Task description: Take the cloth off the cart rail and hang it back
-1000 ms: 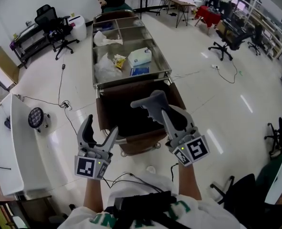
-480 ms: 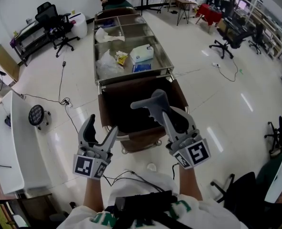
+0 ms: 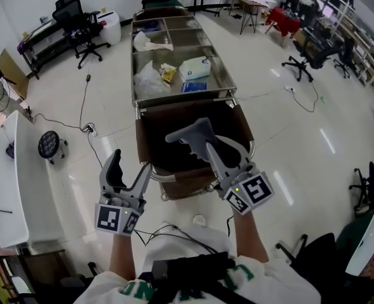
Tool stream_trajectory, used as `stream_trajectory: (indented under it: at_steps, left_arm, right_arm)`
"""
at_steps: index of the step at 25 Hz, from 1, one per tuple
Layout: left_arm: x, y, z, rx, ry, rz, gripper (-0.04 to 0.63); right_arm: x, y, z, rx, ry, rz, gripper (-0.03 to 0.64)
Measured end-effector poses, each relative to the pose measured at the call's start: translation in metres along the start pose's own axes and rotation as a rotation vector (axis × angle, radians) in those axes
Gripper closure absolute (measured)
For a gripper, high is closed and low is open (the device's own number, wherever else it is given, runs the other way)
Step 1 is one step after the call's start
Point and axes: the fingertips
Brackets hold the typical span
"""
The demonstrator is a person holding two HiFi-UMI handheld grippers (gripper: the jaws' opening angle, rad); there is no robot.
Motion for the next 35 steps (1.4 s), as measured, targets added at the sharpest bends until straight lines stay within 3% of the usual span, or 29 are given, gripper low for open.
stream_trajectory:
  at_steps: [4, 11, 17, 26, 31, 35]
  left_arm:
    - [-0.013, -0.004, -0.007, -0.016, -0.001, -0.039, 0.238]
    - [-0.046, -0.033, -0.001, -0.016, -0.009, -0.151, 0.238]
    - [-0.074, -0.053, 0.001, -0.021, -0.013, -0.240, 0.238]
    - [-0.104, -0.076, 0.010, -0.022, -0.021, -0.337, 0.238]
    - [-0.107, -0.083, 0.013, -0.035, -0.022, -0.355, 0.239]
    - [-0.102, -0.083, 0.011, -0.017, -0.017, -0.336, 0.239]
  right_arm:
    - [0.050, -0.009, 0.016, 0.076, -0.070, -0.069, 0.550]
    - [0.159, -0.043, 0.025, 0.011, -0.172, -0.178, 0.549]
    - [0.239, -0.067, 0.077, 0.029, -0.341, -0.213, 0.549]
    - [0.290, -0.072, 0.177, -0.081, -0.679, -0.200, 0.536]
    - [0.291, -0.066, 0.180, -0.066, -0.681, -0.183, 0.435]
    - [0.284, -0.059, 0.179, -0.016, -0.668, -0.172, 0.406]
Point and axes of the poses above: the fingertips, and each gripper's own axes: x forward along the fingers, y to its right, z out of its underside, and after that the axes turned 10 degrees about -y, right-handed
